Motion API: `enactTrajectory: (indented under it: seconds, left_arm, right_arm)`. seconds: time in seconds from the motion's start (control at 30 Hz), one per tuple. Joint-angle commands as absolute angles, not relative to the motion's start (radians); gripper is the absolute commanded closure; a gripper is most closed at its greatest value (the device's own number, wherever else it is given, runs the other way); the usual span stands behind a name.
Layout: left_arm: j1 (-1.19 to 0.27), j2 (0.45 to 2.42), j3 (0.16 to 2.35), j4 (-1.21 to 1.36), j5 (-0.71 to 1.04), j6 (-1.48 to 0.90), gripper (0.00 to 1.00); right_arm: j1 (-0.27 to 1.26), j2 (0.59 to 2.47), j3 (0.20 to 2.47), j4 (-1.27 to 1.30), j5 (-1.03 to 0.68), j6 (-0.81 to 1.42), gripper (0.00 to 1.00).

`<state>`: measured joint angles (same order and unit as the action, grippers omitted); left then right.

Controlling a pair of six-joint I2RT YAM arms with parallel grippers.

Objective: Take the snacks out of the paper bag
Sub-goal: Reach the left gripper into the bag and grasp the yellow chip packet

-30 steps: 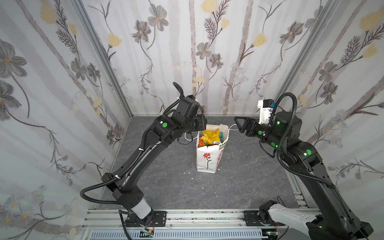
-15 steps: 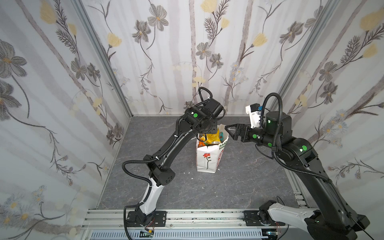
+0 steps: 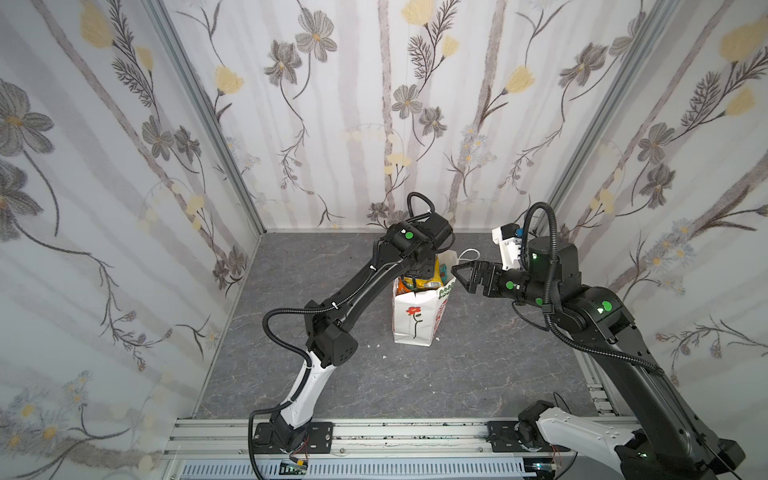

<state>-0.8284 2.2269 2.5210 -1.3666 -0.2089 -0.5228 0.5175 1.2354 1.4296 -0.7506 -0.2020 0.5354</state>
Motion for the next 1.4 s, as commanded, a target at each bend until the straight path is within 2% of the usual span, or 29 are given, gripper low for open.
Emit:
enactTrajectory:
  seconds: [0.0,0.03,0.13,0.27,0.7,0.9,1.07,1.37]
  left_arm:
    - [-0.821,2.241,2.499,-1.35,-0.205,-0.52,0.54]
    - [-0.819,2.244,2.496,-1.348,-0.197,-0.52,0.58]
    - [-0.817,2.239,2.494,-1.342,-0.186,-0.519,0.82]
    - [-0.813,2.222,2.494,-1.333,-0.175,-0.521,1.0]
    - [-0.809,2.077,2.506,-1.25,-0.143,-0.477,1.0]
    - [-0.809,2.006,2.537,-1.202,-0.171,-0.451,1.0]
    - [-0.817,1.959,2.56,-1.152,-0.207,-0.409,1.0]
    - [-0.873,1.892,2.559,-0.974,-0.222,-0.233,1.0]
  right_arm:
    - [0.517,1.227,1.427,-0.725,-0.181,0.553,0.01]
    - [0.515,1.223,1.426,-0.725,-0.176,0.554,0.01]
    - [0.511,1.206,1.422,-0.724,-0.143,0.559,0.01]
    - [0.499,1.182,1.41,-0.718,-0.094,0.561,0.01]
    - [0.453,1.119,1.426,-0.652,0.013,0.612,0.01]
    - [0.437,1.11,1.446,-0.582,0.01,0.642,0.01]
    - [0.425,1.124,1.459,-0.513,-0.039,0.67,0.01]
    - [0.419,1.186,1.462,-0.326,-0.274,0.739,0.01]
